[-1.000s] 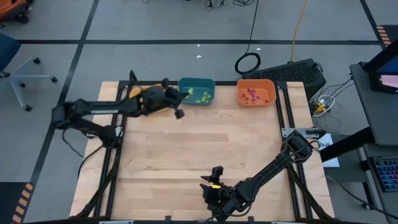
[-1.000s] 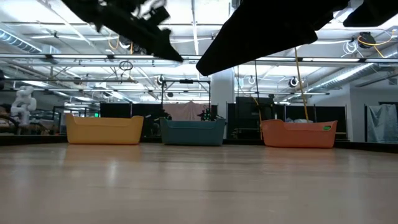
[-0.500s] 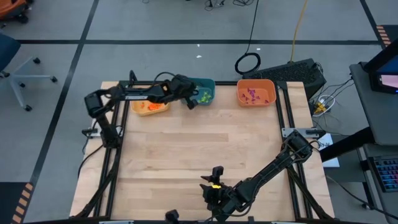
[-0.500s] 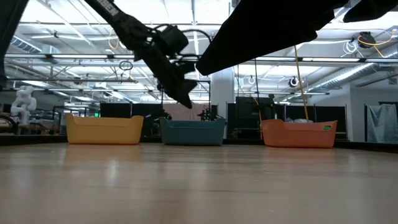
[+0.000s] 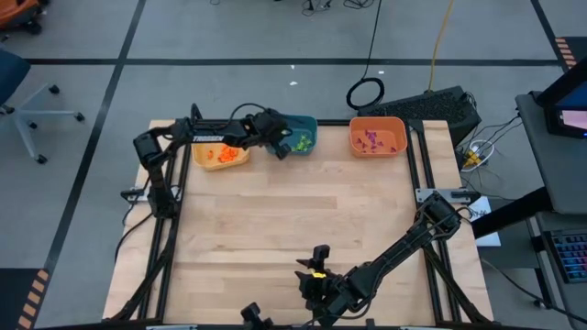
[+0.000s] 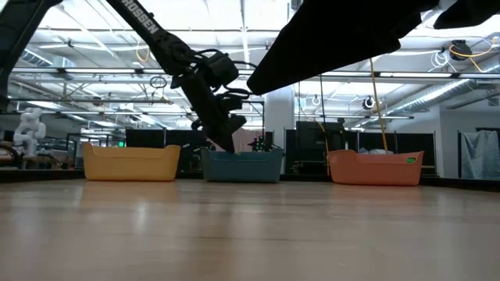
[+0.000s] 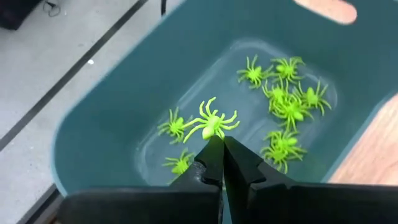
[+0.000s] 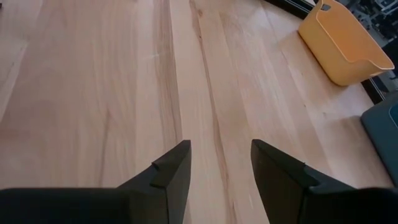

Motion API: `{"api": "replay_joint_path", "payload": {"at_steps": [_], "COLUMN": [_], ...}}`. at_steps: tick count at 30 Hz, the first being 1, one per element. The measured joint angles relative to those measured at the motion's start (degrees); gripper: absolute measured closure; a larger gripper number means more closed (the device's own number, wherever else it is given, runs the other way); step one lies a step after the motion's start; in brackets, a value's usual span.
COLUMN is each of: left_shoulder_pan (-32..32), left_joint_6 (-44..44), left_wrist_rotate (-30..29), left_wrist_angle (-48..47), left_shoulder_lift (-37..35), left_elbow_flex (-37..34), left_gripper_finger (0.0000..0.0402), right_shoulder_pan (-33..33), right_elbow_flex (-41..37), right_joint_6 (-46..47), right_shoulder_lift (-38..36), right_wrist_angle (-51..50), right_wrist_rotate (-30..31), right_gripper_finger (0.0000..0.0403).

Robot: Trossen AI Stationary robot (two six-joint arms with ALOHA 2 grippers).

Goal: Sort Halloween decoration
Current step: Put the green spider toy into the blue bin, then return to Home Position

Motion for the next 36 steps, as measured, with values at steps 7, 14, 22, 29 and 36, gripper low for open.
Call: {"api": "replay_joint_path", "payload": {"at_steps": [7,14,22,29,36], "left_shoulder_pan": [-0.3,-2.4,-13.2,-31.9,-47.7], "left_joint_6": [-2.7,-3.0,-1.3,-3.4,-9.6], "left_wrist_rotate": [0.2,0.5,0.5,-6.8,-9.5], "left_wrist_angle": [-1.4,-5.6,-14.7,-12.2,-1.7], "left_shoulder_lift": [0.0,-4.8,-18.6,-30.3,-37.6], "left_elbow_flex": [0.0,0.0,-1.3,-9.2,-20.7], "left_gripper_finger": [0.032,0.0214,0.0222,0.0289,0.0377], "right_shoulder_pan": [0.0,0.1,1.8,5.4,8.6], "right_elbow_flex": [0.0,0.0,0.0,0.0,0.0], "right_joint_6": [-0.4,-0.4,-0.5,-0.1,5.6], "right_shoulder_lift": [0.0,-0.1,-3.0,-7.3,-10.9], "right_wrist_angle": [-1.3,-3.5,-8.4,-17.6,-27.5], "right_wrist_rotate": [0.0,0.0,0.0,0.4,0.4], "right_gripper_finger": [0.0248,0.0248,0.0248,0.0248,0.0289]}}
